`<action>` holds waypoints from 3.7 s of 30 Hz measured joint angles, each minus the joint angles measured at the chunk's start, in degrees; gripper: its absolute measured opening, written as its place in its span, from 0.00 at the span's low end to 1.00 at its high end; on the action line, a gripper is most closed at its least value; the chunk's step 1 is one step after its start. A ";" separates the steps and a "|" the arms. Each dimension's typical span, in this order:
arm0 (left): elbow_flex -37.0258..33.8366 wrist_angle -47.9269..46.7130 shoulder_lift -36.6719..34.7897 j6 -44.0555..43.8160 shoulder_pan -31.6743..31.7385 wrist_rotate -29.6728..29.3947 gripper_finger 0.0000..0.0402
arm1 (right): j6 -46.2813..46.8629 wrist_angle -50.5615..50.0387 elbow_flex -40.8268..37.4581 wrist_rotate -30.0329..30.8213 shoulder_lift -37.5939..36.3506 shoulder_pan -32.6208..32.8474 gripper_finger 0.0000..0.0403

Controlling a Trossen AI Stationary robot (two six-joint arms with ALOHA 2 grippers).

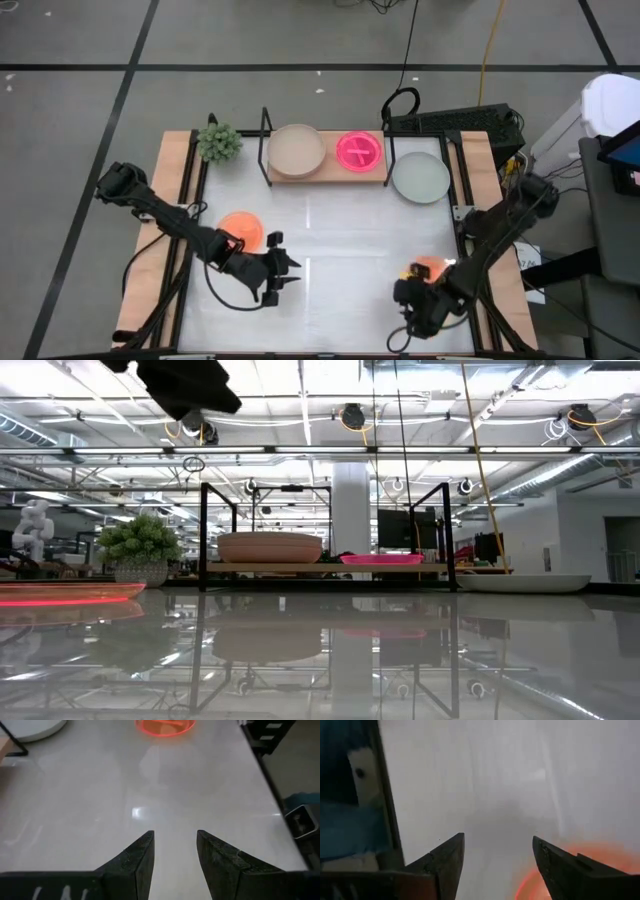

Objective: Place and stack plates onto a shelf
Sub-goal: Stack the right orange plate on the pink plate on the shelf

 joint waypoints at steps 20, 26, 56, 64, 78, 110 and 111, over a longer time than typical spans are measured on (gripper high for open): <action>0.02 4.23 -0.02 1.60 -0.93 -0.07 0.38 | 17.48 -9.15 0.02 -4.33 7.46 10.47 0.51; 0.02 4.01 -0.02 2.24 -0.75 -0.07 0.38 | 13.85 -10.37 0.00 -4.30 9.63 10.50 0.42; 0.02 3.94 -0.02 3.39 -0.75 -0.13 0.38 | 15.48 -8.25 -3.58 -7.20 8.53 10.45 0.00; 0.02 3.88 -0.02 4.76 -0.75 -0.17 0.38 | 13.78 -8.48 -3.58 -3.79 4.80 8.97 0.00; 0.02 -0.93 -0.02 6.59 -0.75 -0.29 0.38 | -13.22 -5.47 -3.52 5.64 -1.06 2.79 0.00; -9.14 2.10 -0.04 -4.04 -7.24 -16.54 0.38 | -80.11 10.69 -3.43 18.51 -7.71 -30.04 0.00; -9.96 3.86 -0.04 -4.35 -7.46 -16.43 0.38 | -81.52 11.19 -3.43 18.46 -7.71 -31.14 0.00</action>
